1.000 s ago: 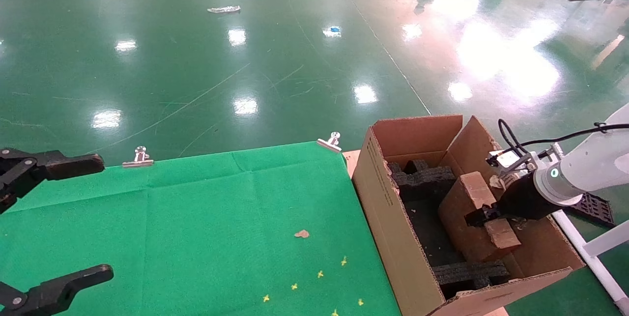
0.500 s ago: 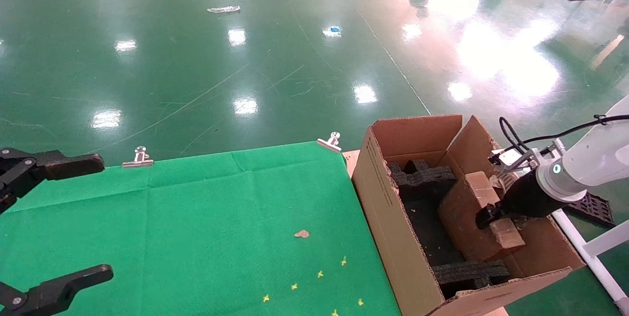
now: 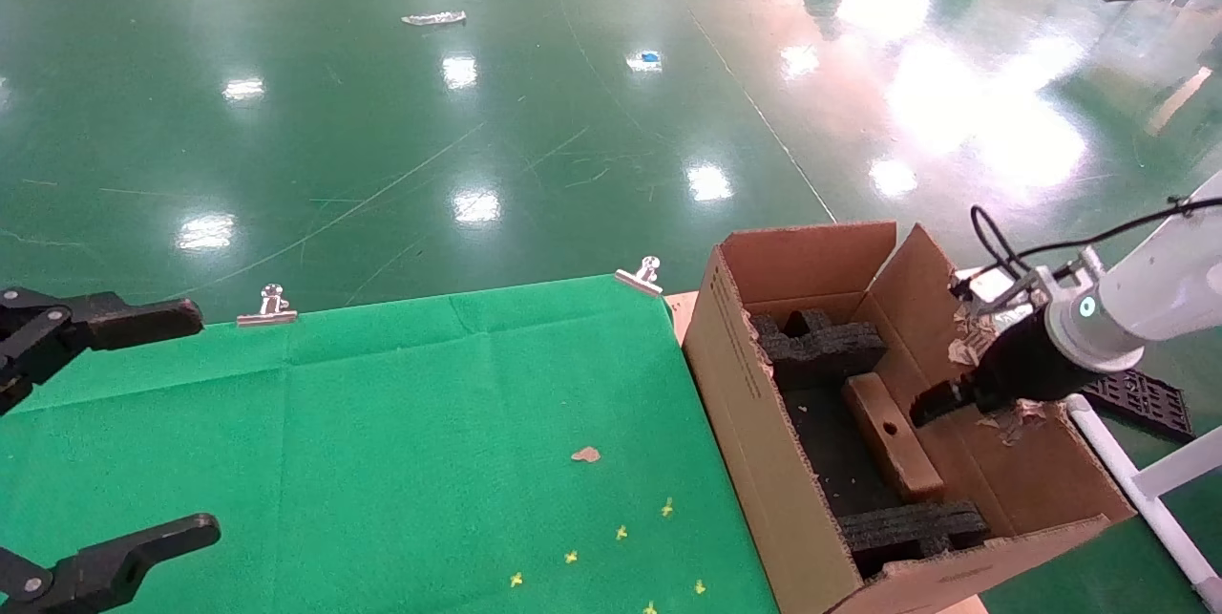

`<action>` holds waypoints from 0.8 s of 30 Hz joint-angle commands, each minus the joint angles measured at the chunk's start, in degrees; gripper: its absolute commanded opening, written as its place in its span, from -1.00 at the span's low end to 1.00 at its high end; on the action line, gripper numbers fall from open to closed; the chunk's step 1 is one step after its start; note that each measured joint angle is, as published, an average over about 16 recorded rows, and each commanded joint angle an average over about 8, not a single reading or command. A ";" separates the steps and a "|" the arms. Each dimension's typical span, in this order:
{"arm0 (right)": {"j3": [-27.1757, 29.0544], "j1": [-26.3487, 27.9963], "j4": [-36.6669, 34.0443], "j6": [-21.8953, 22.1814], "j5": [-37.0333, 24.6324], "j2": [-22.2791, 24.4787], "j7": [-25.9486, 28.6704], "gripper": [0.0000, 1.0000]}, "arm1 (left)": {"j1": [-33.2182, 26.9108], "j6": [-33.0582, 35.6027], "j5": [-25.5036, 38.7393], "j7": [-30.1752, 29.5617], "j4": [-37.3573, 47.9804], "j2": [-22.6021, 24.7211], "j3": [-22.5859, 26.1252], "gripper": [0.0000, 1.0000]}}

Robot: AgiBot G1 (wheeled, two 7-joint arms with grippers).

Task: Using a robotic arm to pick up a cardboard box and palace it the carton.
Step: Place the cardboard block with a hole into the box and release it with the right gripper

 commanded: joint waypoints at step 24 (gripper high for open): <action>5.27 26.29 20.64 -2.89 1.90 9.34 -5.78 1.00 | -0.01 -0.04 -0.06 0.04 0.02 -0.03 0.07 1.00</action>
